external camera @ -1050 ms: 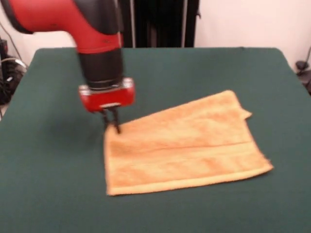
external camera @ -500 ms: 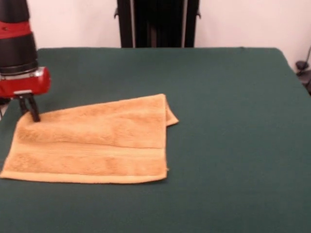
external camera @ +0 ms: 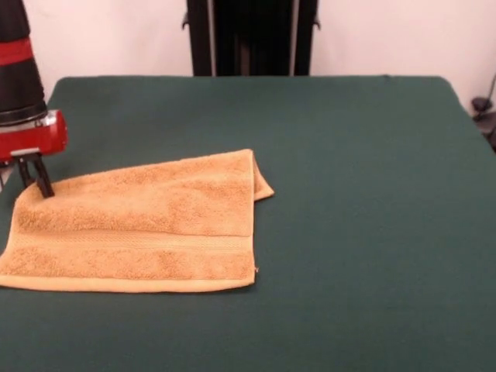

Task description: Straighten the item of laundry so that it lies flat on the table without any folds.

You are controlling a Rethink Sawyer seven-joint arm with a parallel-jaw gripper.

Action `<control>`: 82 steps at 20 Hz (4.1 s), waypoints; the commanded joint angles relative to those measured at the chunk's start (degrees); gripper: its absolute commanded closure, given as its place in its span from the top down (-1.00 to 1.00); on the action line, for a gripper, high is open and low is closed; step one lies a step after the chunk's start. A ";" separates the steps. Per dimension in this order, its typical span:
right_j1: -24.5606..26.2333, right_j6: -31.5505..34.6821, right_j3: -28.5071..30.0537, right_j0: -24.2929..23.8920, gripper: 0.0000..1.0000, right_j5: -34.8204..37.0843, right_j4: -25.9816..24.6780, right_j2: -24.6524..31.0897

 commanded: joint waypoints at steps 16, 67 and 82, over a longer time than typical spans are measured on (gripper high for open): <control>8.01 -16.05 -5.38 3.42 1.00 6.00 -6.20 5.40; 8.17 3.14 -11.95 22.10 1.00 13.96 4.97 2.45; 12.31 -1.00 -24.41 28.91 1.00 37.20 9.19 -0.29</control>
